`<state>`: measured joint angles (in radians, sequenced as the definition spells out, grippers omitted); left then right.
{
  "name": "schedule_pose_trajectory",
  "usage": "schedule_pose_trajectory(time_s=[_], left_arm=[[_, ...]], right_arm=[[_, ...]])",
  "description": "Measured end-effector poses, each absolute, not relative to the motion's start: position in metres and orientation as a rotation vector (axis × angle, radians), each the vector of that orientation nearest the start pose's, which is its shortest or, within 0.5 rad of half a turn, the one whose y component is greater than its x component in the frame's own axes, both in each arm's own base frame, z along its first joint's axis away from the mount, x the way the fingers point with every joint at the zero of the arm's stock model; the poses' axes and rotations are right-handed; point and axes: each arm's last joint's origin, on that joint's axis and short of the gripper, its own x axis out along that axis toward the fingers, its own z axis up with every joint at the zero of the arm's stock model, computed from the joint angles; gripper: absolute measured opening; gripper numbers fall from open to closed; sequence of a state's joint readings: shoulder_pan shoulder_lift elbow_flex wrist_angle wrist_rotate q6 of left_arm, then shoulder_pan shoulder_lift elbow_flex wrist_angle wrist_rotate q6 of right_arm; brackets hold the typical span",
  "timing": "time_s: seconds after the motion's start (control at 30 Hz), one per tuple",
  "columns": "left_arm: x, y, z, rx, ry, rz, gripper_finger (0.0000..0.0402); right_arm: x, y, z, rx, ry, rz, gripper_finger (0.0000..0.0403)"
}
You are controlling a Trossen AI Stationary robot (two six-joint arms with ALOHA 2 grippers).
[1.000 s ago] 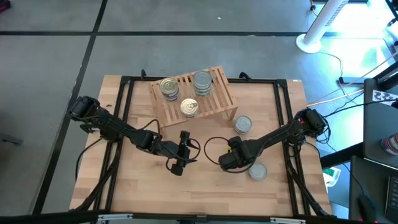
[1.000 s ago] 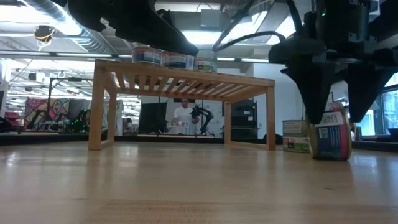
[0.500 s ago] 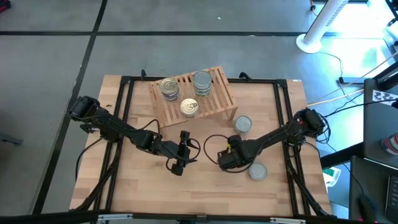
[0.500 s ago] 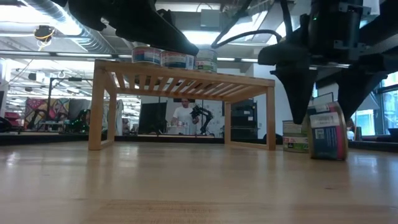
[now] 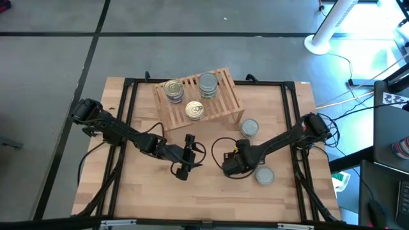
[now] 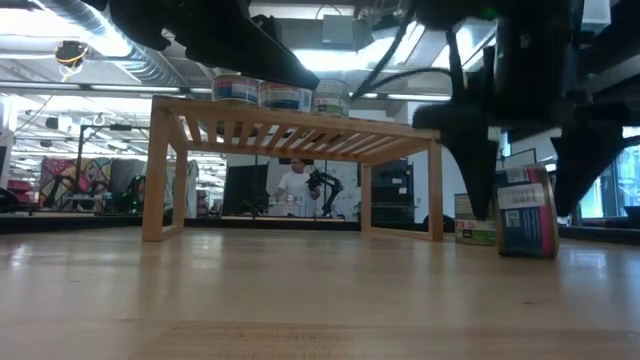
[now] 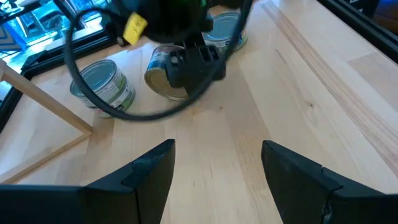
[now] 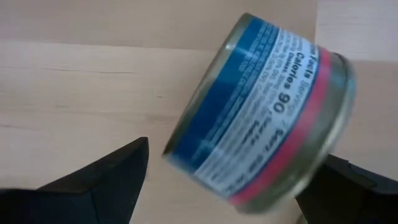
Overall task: Stack canned seafood by type on shelf
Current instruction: Stack the blue tuna can on top of the blue tuna can on the shelf
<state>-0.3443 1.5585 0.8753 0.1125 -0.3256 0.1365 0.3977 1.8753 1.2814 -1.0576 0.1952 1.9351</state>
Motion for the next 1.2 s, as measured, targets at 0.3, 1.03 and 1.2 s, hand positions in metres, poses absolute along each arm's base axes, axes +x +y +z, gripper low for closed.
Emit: schedule_pose_trajectory(time_s=[0.3, 1.03, 1.2], left_arm=[[0.309, -0.101, 0.208, 0.322, 0.539, -0.055, 0.0237], [0.292, -0.098, 0.228, 0.359, 0.543, -0.012, 0.0237], [0.274, -0.095, 0.251, 0.339, 0.508, 0.036, 0.0237]], right_arm=[[0.305, 0.121, 0.162, 0.956, 1.060, -1.317, 0.0337], [0.314, 0.122, 0.173, 0.633, 1.152, -1.055, 0.0181], [0.328, 0.127, 0.200, 0.492, 1.143, -0.909, 0.0186]])
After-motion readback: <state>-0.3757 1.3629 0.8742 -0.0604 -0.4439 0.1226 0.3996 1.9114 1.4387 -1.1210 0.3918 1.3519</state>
